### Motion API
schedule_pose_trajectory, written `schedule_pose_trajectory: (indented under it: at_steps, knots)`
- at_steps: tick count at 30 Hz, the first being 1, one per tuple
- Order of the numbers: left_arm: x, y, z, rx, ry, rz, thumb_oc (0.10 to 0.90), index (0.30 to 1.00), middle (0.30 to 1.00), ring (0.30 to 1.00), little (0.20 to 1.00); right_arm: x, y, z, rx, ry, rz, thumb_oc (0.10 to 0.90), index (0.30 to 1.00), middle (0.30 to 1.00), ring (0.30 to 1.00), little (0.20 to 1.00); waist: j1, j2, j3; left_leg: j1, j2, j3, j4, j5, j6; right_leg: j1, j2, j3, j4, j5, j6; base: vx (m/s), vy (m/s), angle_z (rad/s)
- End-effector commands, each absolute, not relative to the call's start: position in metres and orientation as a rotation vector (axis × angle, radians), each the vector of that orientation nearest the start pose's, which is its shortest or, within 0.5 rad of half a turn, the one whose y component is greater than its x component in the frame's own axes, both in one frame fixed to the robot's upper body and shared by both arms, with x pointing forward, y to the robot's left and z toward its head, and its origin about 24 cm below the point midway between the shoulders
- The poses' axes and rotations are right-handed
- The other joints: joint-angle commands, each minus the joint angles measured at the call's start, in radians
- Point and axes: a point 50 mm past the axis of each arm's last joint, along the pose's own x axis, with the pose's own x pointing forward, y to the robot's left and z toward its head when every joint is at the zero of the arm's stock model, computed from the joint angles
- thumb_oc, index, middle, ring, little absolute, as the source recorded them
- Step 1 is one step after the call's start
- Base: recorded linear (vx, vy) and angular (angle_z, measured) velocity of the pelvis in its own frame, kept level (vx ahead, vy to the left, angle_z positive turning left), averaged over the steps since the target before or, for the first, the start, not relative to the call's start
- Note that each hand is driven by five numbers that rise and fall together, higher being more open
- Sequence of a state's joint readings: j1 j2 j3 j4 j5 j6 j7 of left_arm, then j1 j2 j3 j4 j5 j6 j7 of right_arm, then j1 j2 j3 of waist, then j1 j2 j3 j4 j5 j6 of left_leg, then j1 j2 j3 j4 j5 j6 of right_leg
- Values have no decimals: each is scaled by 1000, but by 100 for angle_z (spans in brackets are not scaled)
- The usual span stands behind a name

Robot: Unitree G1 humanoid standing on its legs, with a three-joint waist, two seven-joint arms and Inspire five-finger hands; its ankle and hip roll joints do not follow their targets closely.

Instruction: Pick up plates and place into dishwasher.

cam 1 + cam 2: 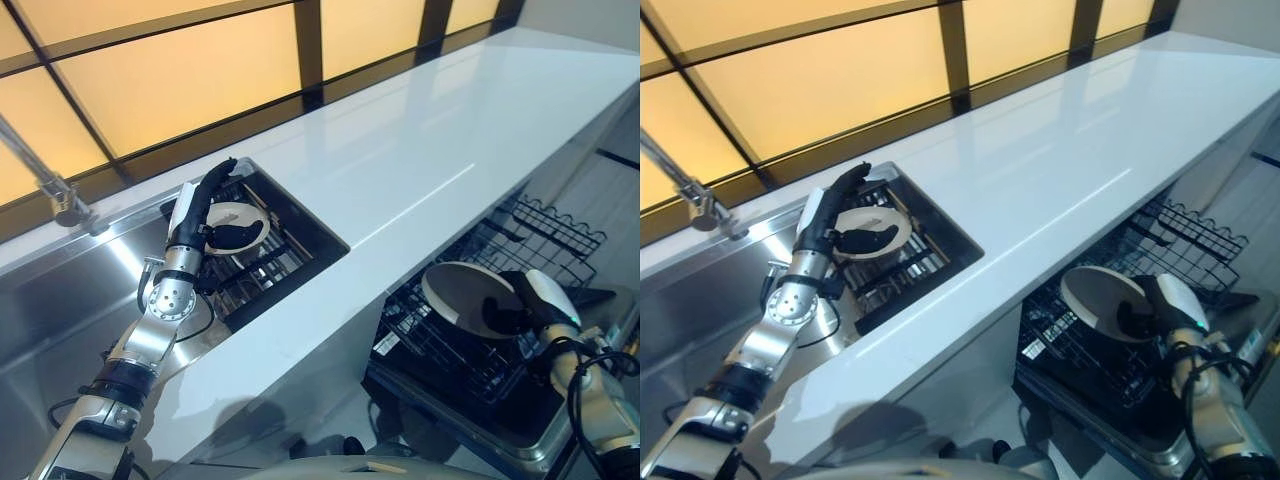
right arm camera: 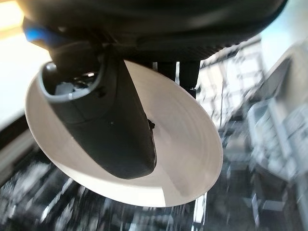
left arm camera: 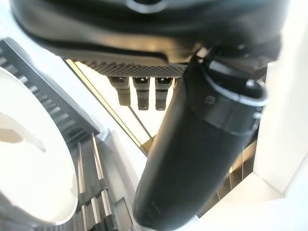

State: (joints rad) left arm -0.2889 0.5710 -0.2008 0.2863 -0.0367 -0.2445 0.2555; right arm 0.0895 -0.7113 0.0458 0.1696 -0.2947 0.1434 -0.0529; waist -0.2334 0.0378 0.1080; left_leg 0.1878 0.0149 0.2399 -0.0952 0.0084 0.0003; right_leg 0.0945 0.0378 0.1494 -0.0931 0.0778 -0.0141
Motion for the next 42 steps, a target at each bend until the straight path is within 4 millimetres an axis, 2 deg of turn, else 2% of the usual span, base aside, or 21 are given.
schedule_pose_trajectory:
  at_steps: [1, 3, 7, 12, 16, 23, 30, 31, 32, 42]
  knots:
    - [322, 197, 169, 516, -593, 59, 800, 900, 900, 900, 900, 268, -313, 81, -1055, 190, -238, 100, 300, 300, 300, 200, 35, -22, -94, 18, -21, -8, 8, -111, 62, 20, 15, -41, 6, -58, 48, -33, -7, 8]
    - [324, 190, 170, 513, -601, 40, 800, 900, 900, 900, 900, 277, -304, 63, -1063, 273, -203, 100, 300, 300, 300, 200, 53, -23, -95, 18, -22, -19, 8, -111, 63, 24, 12, -53, 6, -60, 46, -32, -8, 10]
    - [326, 187, 172, 508, -603, 28, 800, 900, 900, 900, 900, 282, -299, 51, -1076, 339, -175, 100, 300, 300, 300, 200, 63, -25, -97, 17, -23, -25, 8, -110, 61, 25, 10, -63, 6, -63, 46, -14, -5, 14]
    - [328, 180, 179, 509, -626, 5, 800, 900, 900, 900, 900, 288, -285, 21, -1114, 510, -102, 100, 300, 300, 300, 200, 94, -26, -96, 17, -23, -45, 8, -109, 62, 33, 6, -80, 6, -66, 40, -18, -11, 9]
    - [329, 181, 182, 507, -637, 9, 800, 900, 900, 900, 900, 289, -276, 11, -1132, 584, -25, 100, 300, 300, 300, 200, 102, -26, -96, 17, -23, -48, 8, -109, 60, 36, 3, -88, 6, -69, 40, -6, -6, 9]
    - [329, 184, 185, 522, -642, 9, 800, 900, 900, 900, 900, 271, -271, -18, -1147, 797, 146, 100, 300, 300, 300, 200, 105, -30, -92, 17, -23, -49, 8, -112, 60, 36, 1, -92, 6, -72, 41, -1, 0, 1]
    - [329, 186, 186, 530, -642, 8, 800, 900, 900, 900, 900, 263, -271, -25, -1095, 835, 189, 100, 300, 300, 300, 200, 101, -34, -87, 19, -21, -45, 8, -114, 59, 38, 0, -90, 6, -73, 41, 0, 0, 0]
    - [328, 187, 185, 536, -640, 14, 800, 900, 900, 900, 900, 263, -272, -23, -1080, 808, 168, 594, 724, 724, 724, 694, 96, -34, -84, 20, -21, -42, 8, -113, 59, 38, 0, -87, 6, -71, 42, 0, 0, 0]
    - [327, 190, 183, 542, -636, 18, 800, 900, 900, 900, 900, 261, -272, -20, -1053, 772, 139, 800, 900, 900, 900, 900, 91, -34, -82, 21, -21, -41, 8, -114, 60, 38, 1, -82, 6, -70, 43, 0, 0, 0]
    - [322, 200, 169, 550, -612, 70, 800, 900, 900, 900, 900, 258, -269, 13, -892, 490, 24, 800, 900, 900, 900, 900, 50, -23, -77, 26, -22, -16, 8, -118, 65, 33, 7, -51, 6, -68, 46, 5, 8, -2]
